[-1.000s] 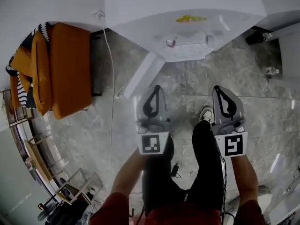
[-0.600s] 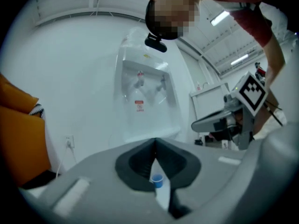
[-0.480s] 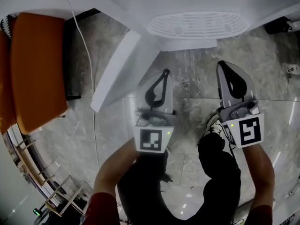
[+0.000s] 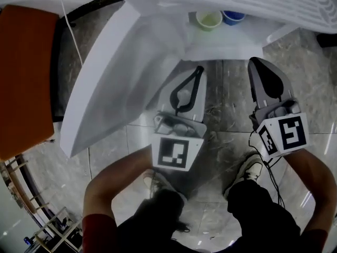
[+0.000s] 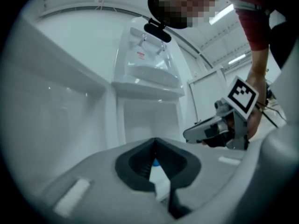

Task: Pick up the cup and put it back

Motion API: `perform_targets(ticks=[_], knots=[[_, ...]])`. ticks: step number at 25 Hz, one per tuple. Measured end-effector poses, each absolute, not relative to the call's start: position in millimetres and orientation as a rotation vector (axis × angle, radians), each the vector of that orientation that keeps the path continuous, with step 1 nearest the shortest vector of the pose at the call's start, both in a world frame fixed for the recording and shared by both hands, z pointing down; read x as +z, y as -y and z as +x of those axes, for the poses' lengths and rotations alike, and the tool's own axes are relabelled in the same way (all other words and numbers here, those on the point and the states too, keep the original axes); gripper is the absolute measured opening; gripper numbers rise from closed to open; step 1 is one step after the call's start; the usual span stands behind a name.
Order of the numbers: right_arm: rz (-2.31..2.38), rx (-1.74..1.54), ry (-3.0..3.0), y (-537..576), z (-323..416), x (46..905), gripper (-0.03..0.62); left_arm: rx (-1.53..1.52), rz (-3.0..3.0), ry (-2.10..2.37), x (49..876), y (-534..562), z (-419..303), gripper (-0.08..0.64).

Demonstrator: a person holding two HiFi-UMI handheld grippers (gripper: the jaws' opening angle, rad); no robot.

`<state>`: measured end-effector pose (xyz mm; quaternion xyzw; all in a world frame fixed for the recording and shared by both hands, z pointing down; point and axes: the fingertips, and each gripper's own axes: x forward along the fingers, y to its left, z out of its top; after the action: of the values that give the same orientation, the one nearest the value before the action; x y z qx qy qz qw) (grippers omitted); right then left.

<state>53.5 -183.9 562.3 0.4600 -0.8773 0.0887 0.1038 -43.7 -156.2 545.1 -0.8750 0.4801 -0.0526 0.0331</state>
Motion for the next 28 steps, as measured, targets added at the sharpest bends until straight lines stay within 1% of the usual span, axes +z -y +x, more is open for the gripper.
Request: perform_targets(ticks=[4, 8, 11, 15, 23, 28], knots=[[1.297, 0.198, 2.551, 183, 46, 600, 0.002, -0.101, -2.77, -1.49, 573, 158, -45, 0.0], [1.329, 0.263, 2.491, 180, 55, 619, 0.002, -0.098, -2.736, -1.503, 591, 153, -43, 0.0], [1.385, 0.299, 2.501, 180, 56, 615, 0.002, -0.053, -2.753, -1.589, 591, 156, -53, 0.0], [1.464, 0.448, 2.477, 175, 68, 620, 0.002, -0.041, -2.717, -1.596, 581, 161, -57, 0.0], [1.499, 0.295, 2.492, 165, 61, 611, 0.002, -0.065, -2.687, -1.566, 575, 151, -48, 0.0], [1.532, 0.309, 2.5, 168, 55, 605, 0.002, -0.05, -2.685, -1.58, 569, 151, -45, 0.0]])
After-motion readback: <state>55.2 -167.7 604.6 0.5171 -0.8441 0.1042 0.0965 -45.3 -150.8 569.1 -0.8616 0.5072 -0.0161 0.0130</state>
